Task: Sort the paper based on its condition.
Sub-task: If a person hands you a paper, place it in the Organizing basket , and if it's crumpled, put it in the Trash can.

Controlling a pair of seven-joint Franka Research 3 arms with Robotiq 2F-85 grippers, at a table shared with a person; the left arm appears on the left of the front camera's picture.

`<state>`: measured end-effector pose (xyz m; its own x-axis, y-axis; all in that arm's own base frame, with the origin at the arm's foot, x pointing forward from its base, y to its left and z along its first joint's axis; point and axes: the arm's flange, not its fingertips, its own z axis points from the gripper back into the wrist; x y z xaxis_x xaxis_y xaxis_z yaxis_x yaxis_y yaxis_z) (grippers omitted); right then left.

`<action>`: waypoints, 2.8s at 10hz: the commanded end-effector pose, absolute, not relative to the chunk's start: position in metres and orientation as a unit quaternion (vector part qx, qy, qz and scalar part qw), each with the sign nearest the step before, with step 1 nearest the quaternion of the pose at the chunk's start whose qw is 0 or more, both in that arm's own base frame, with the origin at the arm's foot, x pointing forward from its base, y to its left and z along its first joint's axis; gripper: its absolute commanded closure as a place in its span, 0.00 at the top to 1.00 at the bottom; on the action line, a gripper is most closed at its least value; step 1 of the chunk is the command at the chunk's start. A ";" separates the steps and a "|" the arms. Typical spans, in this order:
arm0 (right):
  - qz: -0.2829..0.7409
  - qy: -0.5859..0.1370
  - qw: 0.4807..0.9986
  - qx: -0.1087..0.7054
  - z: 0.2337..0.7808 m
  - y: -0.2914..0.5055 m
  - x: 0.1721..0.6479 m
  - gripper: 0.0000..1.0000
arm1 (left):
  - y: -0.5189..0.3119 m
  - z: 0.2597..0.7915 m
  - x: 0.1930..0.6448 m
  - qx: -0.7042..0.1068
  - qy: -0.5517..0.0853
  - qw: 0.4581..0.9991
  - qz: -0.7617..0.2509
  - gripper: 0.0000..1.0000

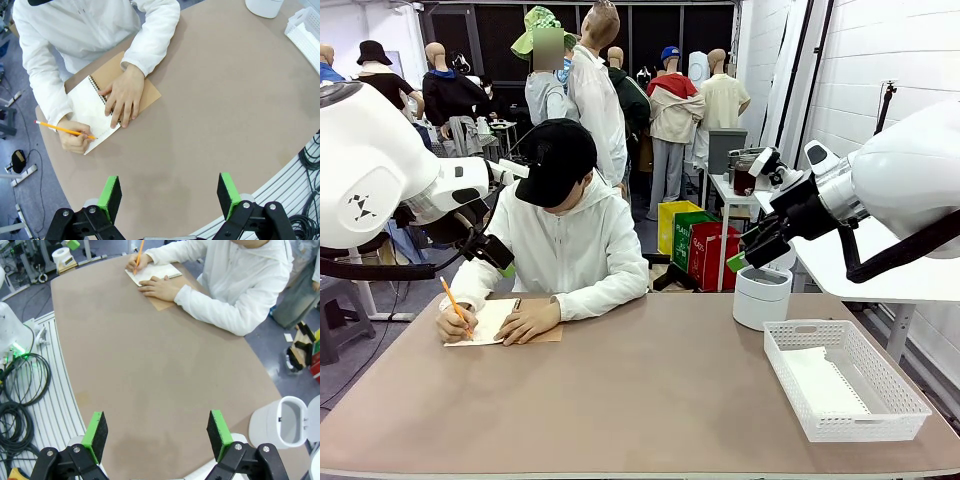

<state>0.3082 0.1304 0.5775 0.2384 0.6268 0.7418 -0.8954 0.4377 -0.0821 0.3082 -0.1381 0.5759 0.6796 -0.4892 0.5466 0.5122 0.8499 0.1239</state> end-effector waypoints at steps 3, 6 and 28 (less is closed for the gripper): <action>0.501 -0.365 0.763 0.183 0.577 0.131 0.308 1.00 | -0.137 0.576 0.308 -0.020 -0.292 0.916 -0.273 1.00; 0.501 -0.365 0.763 0.183 0.577 0.131 0.308 1.00 | -0.137 0.576 0.308 -0.020 -0.292 0.916 -0.273 1.00; 0.501 -0.365 0.763 0.183 0.577 0.131 0.308 1.00 | -0.137 0.576 0.308 -0.020 -0.292 0.916 -0.273 1.00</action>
<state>0.3082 0.1304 0.5775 0.2384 0.6268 0.7418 -0.8953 0.4377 -0.0821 0.3082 -0.1381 0.5758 0.6796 -0.4892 0.5466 0.5122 0.8499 0.1239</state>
